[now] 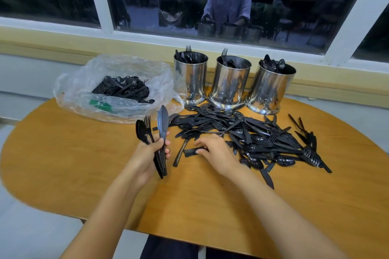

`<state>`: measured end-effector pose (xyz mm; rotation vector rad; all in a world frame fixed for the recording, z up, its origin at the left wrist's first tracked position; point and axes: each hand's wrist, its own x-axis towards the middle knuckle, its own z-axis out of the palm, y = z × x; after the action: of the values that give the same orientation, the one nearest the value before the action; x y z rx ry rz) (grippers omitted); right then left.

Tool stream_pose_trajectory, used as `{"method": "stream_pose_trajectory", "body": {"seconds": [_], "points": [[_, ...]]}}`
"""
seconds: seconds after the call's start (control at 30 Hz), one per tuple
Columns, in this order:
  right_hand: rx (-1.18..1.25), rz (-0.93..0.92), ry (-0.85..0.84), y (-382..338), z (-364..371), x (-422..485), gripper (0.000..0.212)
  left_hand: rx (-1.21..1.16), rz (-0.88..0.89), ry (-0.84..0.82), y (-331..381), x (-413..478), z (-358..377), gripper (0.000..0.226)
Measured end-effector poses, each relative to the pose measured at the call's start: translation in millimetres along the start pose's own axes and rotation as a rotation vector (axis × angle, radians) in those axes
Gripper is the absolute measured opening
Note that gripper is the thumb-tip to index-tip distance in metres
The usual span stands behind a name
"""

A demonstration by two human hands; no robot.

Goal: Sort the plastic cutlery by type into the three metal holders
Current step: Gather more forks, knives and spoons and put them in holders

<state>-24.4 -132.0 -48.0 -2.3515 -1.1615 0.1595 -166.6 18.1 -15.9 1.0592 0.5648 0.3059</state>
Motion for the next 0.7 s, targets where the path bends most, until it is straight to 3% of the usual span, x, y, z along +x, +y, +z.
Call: {"method": "stream_pose_trajectory", "body": {"seconds": [0.1,0.4,0.7], "points": [[-0.089,-0.014,-0.060,-3,12,4,0.033,-0.013,-0.013,0.013,-3,-4,-2,0.028],[-0.258,-0.265,-0.107,-9,7,-8,0.029,-0.076,-0.074,0.044,-8,-8,1,0.025],[-0.277,-0.274,-0.172,-14,-2,-15,0.018,-0.114,-0.092,0.041,-10,-8,13,0.026]]}}
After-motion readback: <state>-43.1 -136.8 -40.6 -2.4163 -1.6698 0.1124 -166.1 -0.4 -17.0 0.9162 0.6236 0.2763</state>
